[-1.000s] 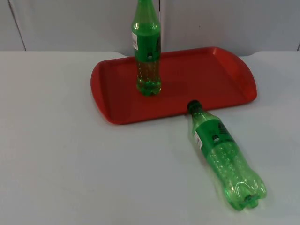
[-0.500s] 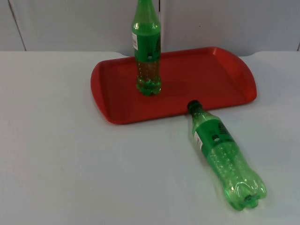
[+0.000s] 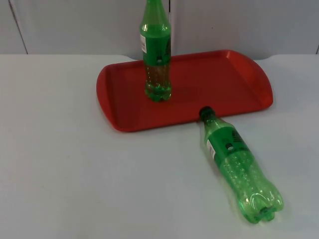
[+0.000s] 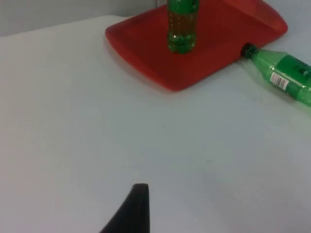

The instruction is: Place the bottle upright on the tray.

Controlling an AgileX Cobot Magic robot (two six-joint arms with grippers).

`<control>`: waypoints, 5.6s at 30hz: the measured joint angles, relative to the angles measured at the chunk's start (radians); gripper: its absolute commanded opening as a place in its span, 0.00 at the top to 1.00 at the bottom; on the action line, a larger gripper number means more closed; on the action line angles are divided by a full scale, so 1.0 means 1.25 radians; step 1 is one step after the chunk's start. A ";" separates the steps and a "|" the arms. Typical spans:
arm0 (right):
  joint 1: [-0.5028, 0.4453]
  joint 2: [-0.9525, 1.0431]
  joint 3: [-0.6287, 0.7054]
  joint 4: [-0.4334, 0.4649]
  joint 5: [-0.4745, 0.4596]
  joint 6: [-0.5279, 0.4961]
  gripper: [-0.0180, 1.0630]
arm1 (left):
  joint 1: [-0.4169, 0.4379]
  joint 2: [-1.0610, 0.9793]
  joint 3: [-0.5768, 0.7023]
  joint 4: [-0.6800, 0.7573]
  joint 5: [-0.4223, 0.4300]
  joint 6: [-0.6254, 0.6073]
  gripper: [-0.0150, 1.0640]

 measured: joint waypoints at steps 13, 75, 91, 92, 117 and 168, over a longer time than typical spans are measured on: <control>0.000 0.000 0.000 0.000 0.000 0.000 0.02 | 0.000 0.000 0.001 0.003 0.000 0.000 0.01; 0.000 0.000 0.000 0.020 0.000 0.008 0.02 | 0.000 0.000 0.001 0.006 0.000 -0.002 0.01; 0.000 0.275 -0.165 0.057 -0.046 0.001 0.02 | 0.000 0.000 0.001 0.006 0.001 -0.002 0.01; 0.000 0.275 -0.165 0.057 -0.046 0.001 0.02 | 0.000 0.000 0.001 0.006 0.001 -0.002 0.01; 0.000 0.977 -0.467 0.097 -0.101 -0.023 0.04 | 0.000 0.000 0.001 0.006 0.001 -0.003 0.01; 0.429 1.736 -0.769 -0.083 -0.261 0.370 0.05 | 0.000 0.000 0.001 0.006 0.001 -0.003 0.01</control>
